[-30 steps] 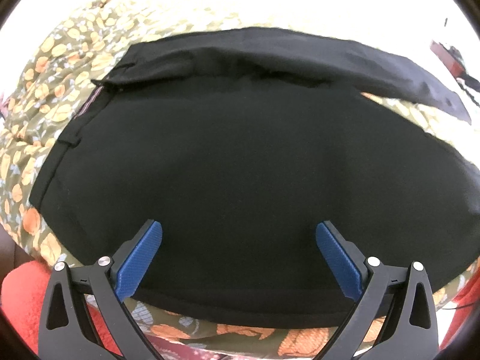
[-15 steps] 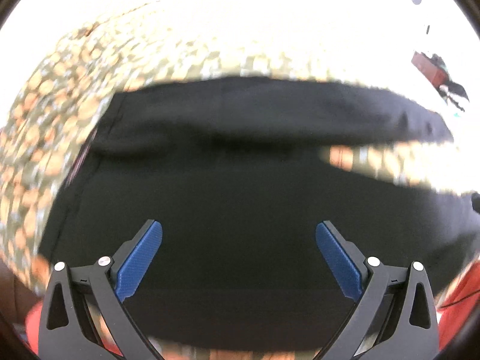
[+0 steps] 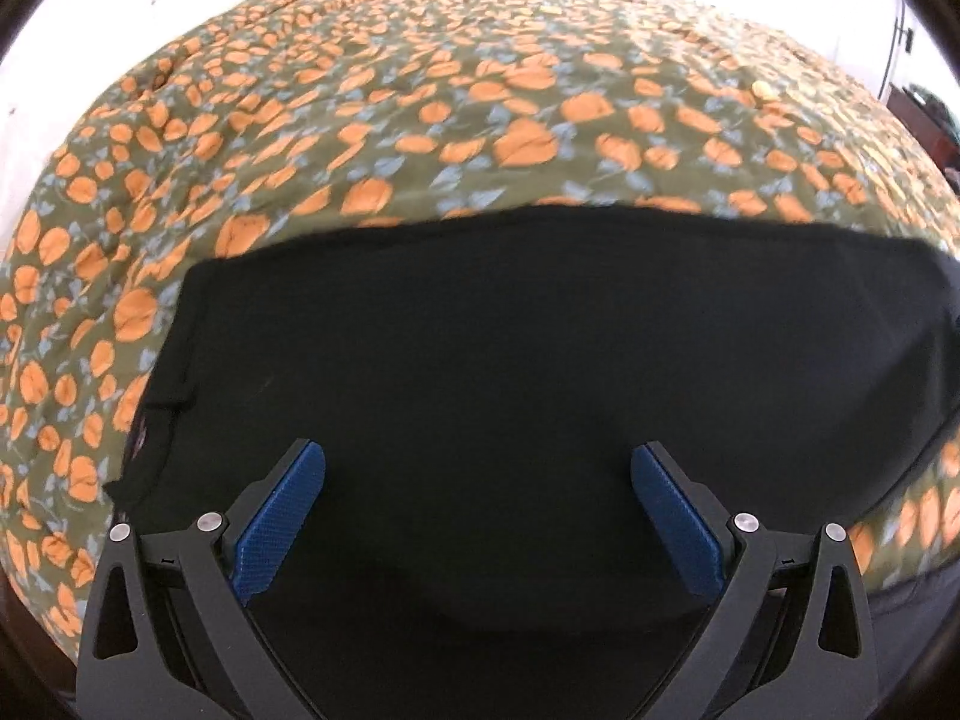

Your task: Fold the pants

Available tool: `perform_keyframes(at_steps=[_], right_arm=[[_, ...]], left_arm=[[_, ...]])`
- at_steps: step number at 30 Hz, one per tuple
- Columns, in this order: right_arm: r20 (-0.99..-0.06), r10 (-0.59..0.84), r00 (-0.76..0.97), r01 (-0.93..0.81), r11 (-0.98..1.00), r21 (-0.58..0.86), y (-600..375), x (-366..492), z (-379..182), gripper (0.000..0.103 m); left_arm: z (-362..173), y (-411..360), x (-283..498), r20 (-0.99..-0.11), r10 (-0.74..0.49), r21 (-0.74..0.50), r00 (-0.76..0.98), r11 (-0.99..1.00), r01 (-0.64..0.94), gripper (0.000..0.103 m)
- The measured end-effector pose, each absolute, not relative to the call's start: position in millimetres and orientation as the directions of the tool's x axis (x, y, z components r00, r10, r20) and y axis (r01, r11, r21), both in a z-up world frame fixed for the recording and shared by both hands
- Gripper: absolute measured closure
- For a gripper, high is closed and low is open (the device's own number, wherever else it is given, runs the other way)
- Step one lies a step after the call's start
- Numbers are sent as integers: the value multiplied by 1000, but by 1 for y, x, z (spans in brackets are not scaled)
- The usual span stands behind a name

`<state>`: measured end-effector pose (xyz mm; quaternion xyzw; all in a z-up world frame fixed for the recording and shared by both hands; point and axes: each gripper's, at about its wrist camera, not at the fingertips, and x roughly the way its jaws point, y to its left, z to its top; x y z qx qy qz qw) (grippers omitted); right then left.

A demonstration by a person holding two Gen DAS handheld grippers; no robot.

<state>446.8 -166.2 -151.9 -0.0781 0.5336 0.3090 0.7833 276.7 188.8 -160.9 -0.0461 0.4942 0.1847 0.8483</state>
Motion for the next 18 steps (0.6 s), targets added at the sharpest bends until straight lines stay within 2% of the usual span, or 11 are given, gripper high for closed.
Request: perform_keyframes(at_steps=[3,6,8,12,13,14,15,16,17,18], right_arm=[[-921,225,318,-431,899,71,-271,498,-173,1],[-904,57,424,-191,981,-27,-383,530,-159,1],[-892,13,452,-109,993,-41,-429,542,-148,1],[-914,25,404,-123,992,-27,-452,565,-152,1],[-930,5,368,-112,993,-39,-453,571,-161,8],[-935,-9,355,-98,994,-47,-452,572,-164,19],[-931,9,365,-90,996,-25,-454,569,-164,53],[-923,30,384,-82,997,-2,-456,564,-161,81],[-909,18,417,-57,998,-6,-461,556,-152,92],[-893,48,448,-56,998,26,-464,545,-142,95]], left_arm=[[-155,194,256,-850,276,101,449,921,-377,1],[-150,194,244,-850,267,75,454,914,-398,1],[-148,190,239,-851,268,64,452,907,-417,1],[-146,175,238,-862,242,30,446,902,-431,1],[-145,170,237,-866,233,23,443,903,-428,1],[-144,167,235,-867,228,20,444,905,-425,1],[-142,163,232,-867,222,16,447,907,-420,1],[-139,159,229,-866,217,15,451,912,-409,1],[-137,155,225,-863,217,21,456,917,-397,1],[-134,150,220,-859,224,34,461,923,-384,1]])
